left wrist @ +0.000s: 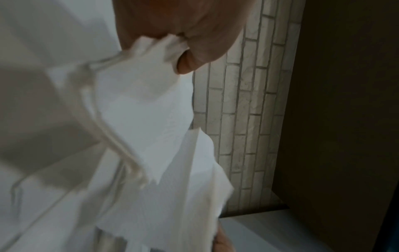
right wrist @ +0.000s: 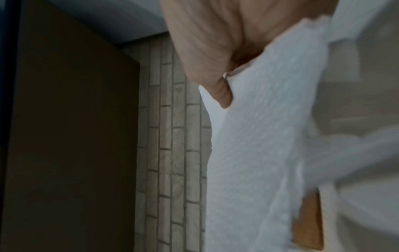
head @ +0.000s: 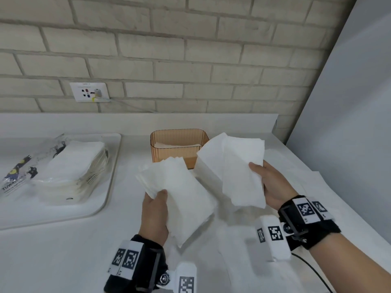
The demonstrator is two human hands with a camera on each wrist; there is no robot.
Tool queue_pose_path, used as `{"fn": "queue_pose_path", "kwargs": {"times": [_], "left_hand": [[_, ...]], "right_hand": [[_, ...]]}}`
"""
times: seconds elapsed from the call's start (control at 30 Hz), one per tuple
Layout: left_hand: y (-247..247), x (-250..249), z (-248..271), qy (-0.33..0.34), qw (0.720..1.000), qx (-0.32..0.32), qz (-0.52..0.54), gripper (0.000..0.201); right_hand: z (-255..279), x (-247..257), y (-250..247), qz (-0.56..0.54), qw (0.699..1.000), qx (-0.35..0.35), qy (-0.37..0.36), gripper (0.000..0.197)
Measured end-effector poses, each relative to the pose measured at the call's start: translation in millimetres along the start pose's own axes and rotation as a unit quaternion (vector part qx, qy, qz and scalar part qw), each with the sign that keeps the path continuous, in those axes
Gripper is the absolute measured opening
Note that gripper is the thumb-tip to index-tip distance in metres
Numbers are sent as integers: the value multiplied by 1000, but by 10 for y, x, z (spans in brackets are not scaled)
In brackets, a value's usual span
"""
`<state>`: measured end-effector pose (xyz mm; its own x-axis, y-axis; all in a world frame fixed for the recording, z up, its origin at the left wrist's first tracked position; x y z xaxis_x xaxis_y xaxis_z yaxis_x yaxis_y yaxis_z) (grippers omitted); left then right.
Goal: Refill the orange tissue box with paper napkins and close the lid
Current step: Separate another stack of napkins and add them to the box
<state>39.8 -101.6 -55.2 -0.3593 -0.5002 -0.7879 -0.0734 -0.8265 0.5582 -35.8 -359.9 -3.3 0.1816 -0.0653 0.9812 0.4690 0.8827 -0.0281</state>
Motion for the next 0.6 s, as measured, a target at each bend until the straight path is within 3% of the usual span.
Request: {"fn": "queue_pose_path", "kwargs": {"times": [0.27,0.6], "left_hand": [[265,148,48,-38,998,50,-22,27],[339,576,61,-124,989,50,61,36]], "right_hand": [[162,377,384,-34,995,62,-65,29],[329,-1,753,-117,987,104,-20,41]]}}
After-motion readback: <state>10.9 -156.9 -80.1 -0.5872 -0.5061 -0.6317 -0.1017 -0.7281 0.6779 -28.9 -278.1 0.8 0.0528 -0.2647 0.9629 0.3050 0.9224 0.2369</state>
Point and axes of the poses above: each hand's wrist, its own z-axis away from the middle knuckle, its own y-axis out of the palm, x = y × z, the point moved 10 cm from there along -z, towards the middle knuckle, and after that the axes turned 12 degrees about z, right-handed, at the moved point
